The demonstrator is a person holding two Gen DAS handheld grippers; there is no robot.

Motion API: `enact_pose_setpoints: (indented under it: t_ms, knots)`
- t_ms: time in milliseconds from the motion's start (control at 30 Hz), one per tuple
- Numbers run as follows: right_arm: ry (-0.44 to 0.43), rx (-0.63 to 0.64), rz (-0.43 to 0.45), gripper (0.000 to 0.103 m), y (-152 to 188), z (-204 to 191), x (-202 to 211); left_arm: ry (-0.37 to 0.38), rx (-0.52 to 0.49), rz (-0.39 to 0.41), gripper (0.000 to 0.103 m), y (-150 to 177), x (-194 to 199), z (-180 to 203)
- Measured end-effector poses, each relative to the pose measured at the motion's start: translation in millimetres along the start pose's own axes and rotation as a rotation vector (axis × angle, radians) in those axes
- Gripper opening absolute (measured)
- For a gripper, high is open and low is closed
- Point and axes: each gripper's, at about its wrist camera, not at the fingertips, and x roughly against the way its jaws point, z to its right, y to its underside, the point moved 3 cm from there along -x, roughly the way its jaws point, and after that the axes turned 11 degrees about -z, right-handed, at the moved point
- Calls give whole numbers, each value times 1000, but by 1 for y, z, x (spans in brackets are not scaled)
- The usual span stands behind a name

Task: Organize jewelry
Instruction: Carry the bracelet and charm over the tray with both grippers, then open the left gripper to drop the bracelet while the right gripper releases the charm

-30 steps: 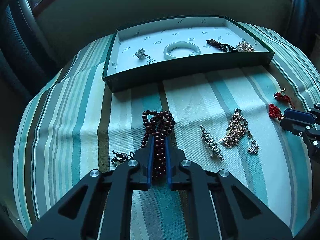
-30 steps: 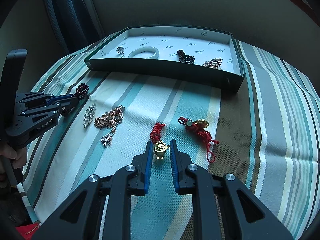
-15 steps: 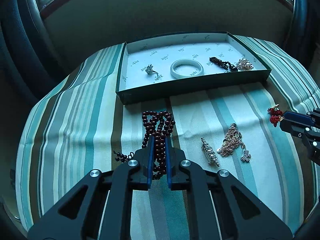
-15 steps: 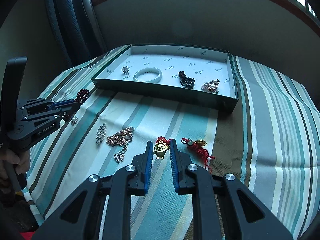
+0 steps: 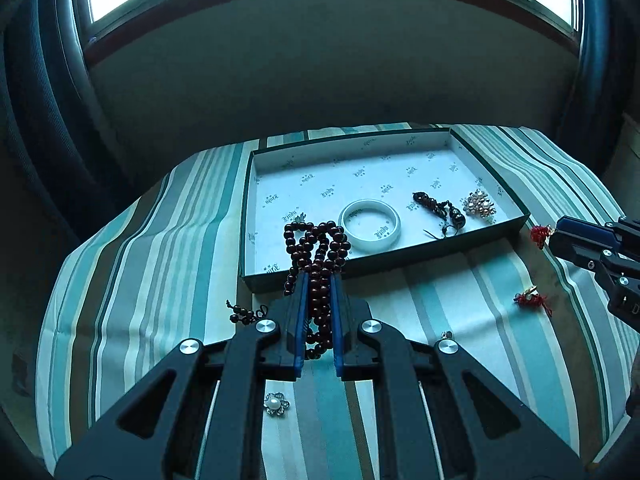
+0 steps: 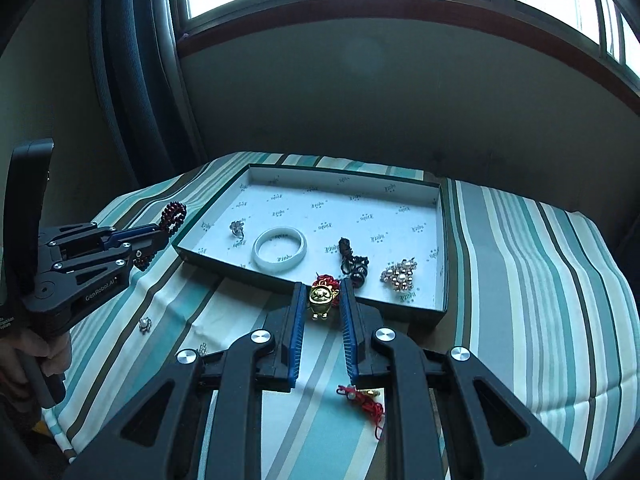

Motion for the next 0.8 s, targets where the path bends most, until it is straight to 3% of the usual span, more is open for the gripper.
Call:
enact_pose_setpoints:
  t_ms: [200, 433, 633, 800]
  knots:
    - [24, 2, 54, 18, -40, 12, -19, 3, 17, 42, 10, -40, -14, -2]
    - [39, -25, 19, 18, -69, 33, -73, -7, 27, 54, 10, -89, -52, -3]
    - [70, -49, -90, 18, -74, 50, -124, -16, 37, -36, 10, -111, -109, 2]
    - [74, -74, -150, 18, -70, 58, -142, -10, 52, -142, 10, -111, -148, 0]
